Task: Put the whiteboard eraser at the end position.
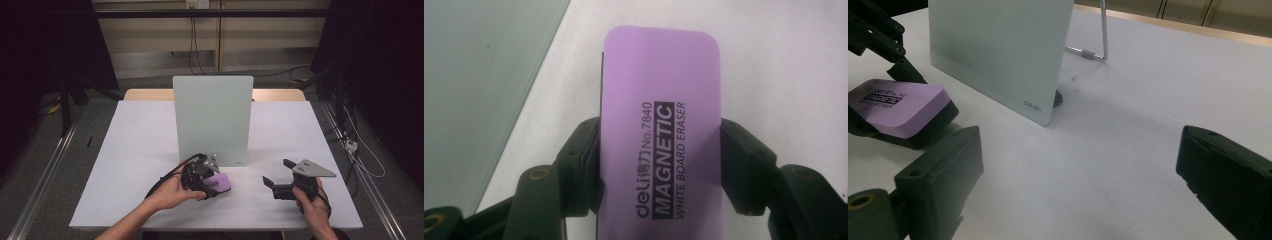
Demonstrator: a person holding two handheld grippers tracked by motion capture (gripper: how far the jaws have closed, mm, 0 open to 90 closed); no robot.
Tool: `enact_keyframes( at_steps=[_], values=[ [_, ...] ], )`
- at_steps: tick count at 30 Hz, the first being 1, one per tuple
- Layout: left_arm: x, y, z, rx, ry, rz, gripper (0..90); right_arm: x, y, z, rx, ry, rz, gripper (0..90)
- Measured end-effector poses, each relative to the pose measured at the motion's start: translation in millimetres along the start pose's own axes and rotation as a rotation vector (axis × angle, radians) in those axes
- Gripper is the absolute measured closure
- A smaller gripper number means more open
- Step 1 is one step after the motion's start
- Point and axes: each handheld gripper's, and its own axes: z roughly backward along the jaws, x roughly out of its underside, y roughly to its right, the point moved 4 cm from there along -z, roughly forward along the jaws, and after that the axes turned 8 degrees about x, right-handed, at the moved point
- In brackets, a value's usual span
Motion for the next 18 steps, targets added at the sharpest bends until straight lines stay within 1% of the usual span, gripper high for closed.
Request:
enact_keyframes(
  at_steps=[1,3,6,7,10,11,13,15,18],
  values=[
    [-0.2,0.3,-1.6,-0.011,-0.003,0.008,40.6,-0.1,-0.1,0.0,0.000,0.000,0.000,4.8],
    [-0.2,-0.1,-4.2,-0.013,-0.010,-0.005,40.6,-0.1,0.0,0.0,0.001,0.002,0.002,4.8],
    [-0.3,-0.6,-5.1,-0.013,-0.013,-0.010,40.6,-0.1,0.4,0.2,0.002,0.004,0.004,4.8],
    [-0.1,-0.9,-5.3,-0.012,-0.006,-0.008,40.6,-0.1,0.4,0.2,0.002,0.004,0.004,4.8],
    [0.9,-2.0,-5.4,0.000,-0.004,-0.003,40.5,-0.1,0.3,0.1,0.002,0.004,0.005,4.8],
    [1.1,-2.5,-6.0,0.002,0.007,0.006,40.5,-0.1,0.3,0.1,0.001,0.004,0.005,4.8],
    [1.8,-4.3,-6.1,0.011,0.006,0.010,40.3,-0.1,0.3,0.1,0.002,0.004,0.005,4.8],
    [2.4,-4.6,-5.7,0.010,0.000,0.006,40.0,-0.1,0.3,0.1,0.002,0.003,0.003,4.8],
    [2.4,-2.9,-7.3,0.000,0.020,0.011,39.7,-0.1,-0.1,0.1,0.000,0.001,0.000,4.8]
  ],
)
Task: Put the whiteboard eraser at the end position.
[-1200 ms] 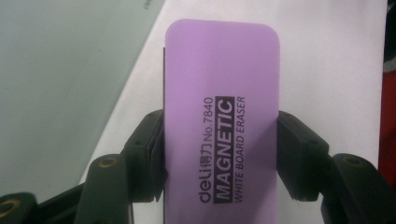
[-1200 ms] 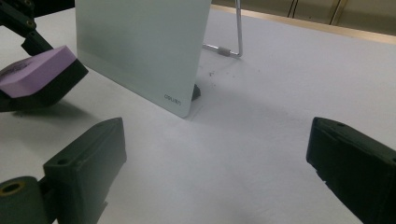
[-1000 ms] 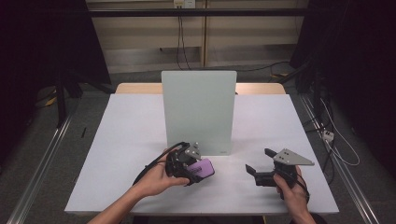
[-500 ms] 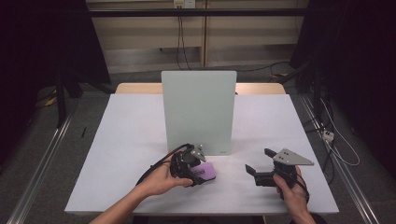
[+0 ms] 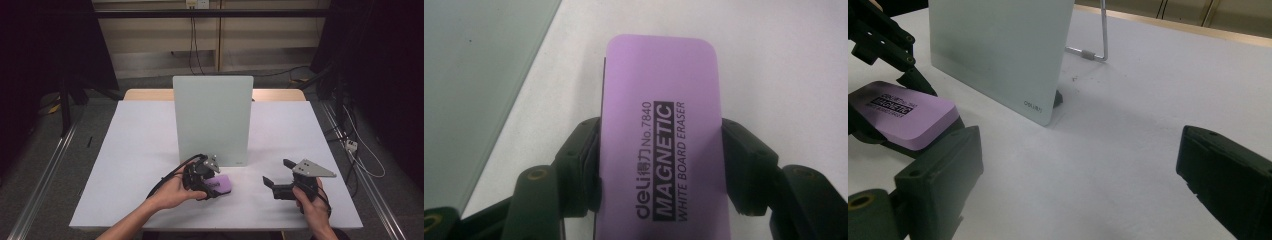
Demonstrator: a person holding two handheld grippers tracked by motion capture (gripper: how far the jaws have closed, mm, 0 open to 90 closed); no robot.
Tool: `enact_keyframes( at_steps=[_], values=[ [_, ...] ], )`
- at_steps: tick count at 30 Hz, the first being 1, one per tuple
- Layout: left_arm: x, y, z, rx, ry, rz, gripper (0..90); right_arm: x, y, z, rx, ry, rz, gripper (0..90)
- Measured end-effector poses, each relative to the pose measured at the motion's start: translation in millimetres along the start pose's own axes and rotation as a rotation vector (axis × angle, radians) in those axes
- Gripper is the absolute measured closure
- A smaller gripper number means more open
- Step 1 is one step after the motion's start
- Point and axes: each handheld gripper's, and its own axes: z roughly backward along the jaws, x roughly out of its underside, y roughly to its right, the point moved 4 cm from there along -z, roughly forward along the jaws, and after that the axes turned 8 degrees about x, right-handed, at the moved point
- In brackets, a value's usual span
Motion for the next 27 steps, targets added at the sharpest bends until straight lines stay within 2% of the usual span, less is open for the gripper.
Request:
enact_keyframes(
  at_steps=[1,5,8,9,10,15,17,21,22,27],
  values=[
    [0.4,-0.2,-0.1,-0.006,-0.007,-0.010,39.6,0.0,-0.1,-0.2,0.000,-0.001,0.000,4.8],
    [1.2,0.2,-1.2,-0.012,-0.002,-0.004,38.8,0.0,-0.2,-0.1,0.000,-0.002,0.000,4.8],
    [2.0,-0.1,-1.9,-0.031,0.002,0.000,32.9,0.0,0.0,0.0,0.000,-0.001,-0.001,4.8],
    [2.6,-0.5,-1.6,-0.044,-0.011,-0.002,32.3,0.1,0.1,-0.1,0.001,0.001,0.001,4.8],
    [3.2,-0.3,-2.7,-0.033,-0.001,0.005,31.4,0.1,0.2,0.0,0.002,0.002,0.001,4.8],
    [3.9,-2.3,-2.2,-0.046,0.006,0.015,24.0,0.4,0.4,0.6,-0.001,-0.001,-0.003,4.8],
    [3.8,-2.2,-1.3,-0.053,0.024,0.030,20.3,0.4,0.5,-0.1,0.001,-0.001,-0.001,4.8],
    [4.1,-1.5,1.6,-0.073,0.042,0.015,12.4,0.0,0.1,-0.7,0.000,-0.001,-0.001,4.8],
    [4.0,-1.3,2.1,-0.067,0.047,0.014,10.1,-0.1,0.3,-1.3,0.000,0.001,0.003,4.8],
    [2.4,-3.2,8.3,-0.072,0.095,0.027,6.1,-0.3,-0.5,-1.5,-0.001,-0.001,0.010,4.8]
  ],
)
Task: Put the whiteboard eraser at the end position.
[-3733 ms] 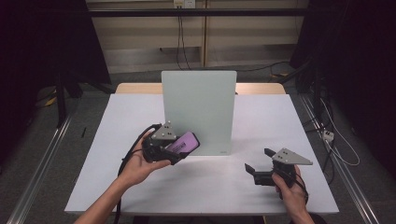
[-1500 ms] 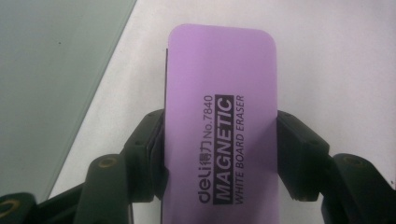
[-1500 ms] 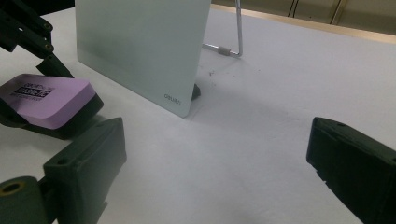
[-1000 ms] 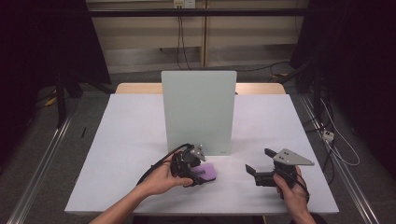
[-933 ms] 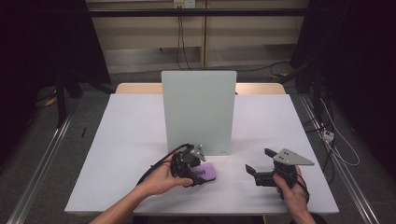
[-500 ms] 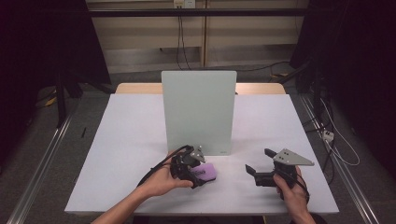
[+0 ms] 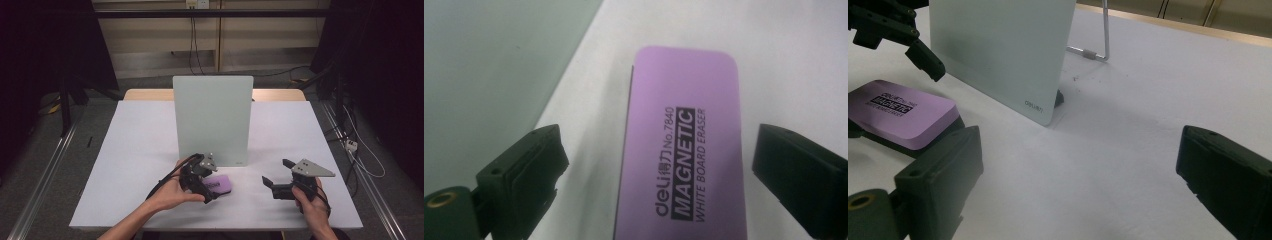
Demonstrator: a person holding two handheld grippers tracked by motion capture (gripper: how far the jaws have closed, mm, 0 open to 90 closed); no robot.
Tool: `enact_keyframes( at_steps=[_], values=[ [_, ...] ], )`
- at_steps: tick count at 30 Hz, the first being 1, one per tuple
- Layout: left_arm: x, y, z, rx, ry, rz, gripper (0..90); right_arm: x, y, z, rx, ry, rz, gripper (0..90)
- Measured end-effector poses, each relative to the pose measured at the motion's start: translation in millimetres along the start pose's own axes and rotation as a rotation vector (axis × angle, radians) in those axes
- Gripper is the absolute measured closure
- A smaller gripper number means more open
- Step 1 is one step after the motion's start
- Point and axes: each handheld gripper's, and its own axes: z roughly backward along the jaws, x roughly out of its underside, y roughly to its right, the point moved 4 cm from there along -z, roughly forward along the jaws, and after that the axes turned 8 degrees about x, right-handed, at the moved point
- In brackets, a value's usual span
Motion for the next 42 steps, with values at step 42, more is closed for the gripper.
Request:
enact_keyframes(
  at_steps=[42],
  values=[
    [5.0,-16.5,71.7,-0.289,0.383,0.095,5.9,0.4,-0.1,0.9,0.004,-0.002,-0.003,4.8]
  ],
)
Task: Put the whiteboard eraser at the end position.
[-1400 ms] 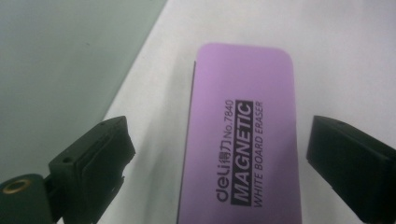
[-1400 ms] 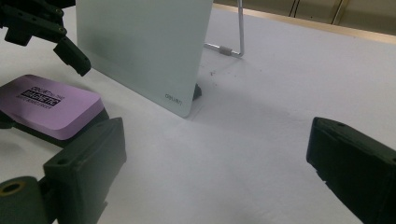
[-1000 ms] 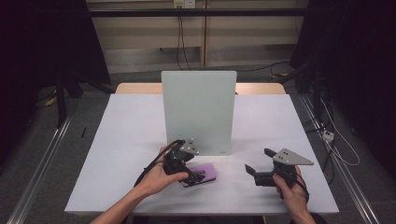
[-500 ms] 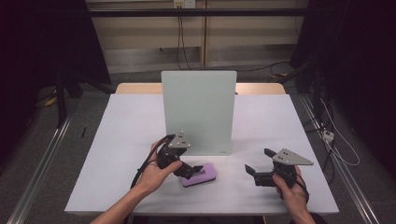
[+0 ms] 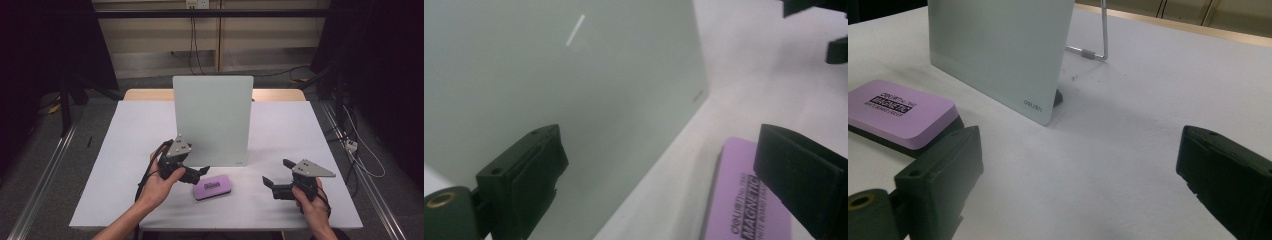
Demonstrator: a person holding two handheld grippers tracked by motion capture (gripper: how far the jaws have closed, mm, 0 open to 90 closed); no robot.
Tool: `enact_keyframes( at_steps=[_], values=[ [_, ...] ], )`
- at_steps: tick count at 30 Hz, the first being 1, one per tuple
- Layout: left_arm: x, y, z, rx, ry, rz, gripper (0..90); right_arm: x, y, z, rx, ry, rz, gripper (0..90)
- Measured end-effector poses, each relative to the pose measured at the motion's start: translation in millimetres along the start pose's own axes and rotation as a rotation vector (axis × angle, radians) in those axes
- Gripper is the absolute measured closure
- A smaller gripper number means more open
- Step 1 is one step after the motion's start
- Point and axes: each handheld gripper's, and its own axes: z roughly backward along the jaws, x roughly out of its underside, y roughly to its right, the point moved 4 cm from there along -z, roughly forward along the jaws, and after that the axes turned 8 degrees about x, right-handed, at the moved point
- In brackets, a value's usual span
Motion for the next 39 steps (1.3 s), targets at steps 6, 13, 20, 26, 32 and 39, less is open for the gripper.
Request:
enact_keyframes(
  at_steps=[6,13,20,26,32,39],
  values=[
    [5.2,-7.0,14.5,-0.021,0.047,0.037,5.9,0.0,0.1,0.0,0.001,0.000,0.000,4.8],
    [9.9,-8.3,34.4,-0.079,0.112,0.049,5.2,0.0,0.3,0.0,0.004,0.001,0.001,4.7],
    [22.8,-12.6,46.7,-0.087,0.072,0.066,5.4,0.0,0.0,0.3,0.006,0.002,0.002,4.7],
    [35.0,-16.7,61.7,-0.123,0.078,0.078,5.2,0.4,-0.3,0.2,0.007,-0.001,-0.001,4.7],
    [44.5,-22.5,70.5,-0.151,0.083,0.123,5.1,0.3,-0.8,-0.4,0.008,-0.005,-0.001,4.7],
    [60.6,-20.4,80.3,-0.160,0.061,0.129,5.1,0.8,-0.1,0.5,0.010,-0.003,-0.001,4.6]
  ],
)
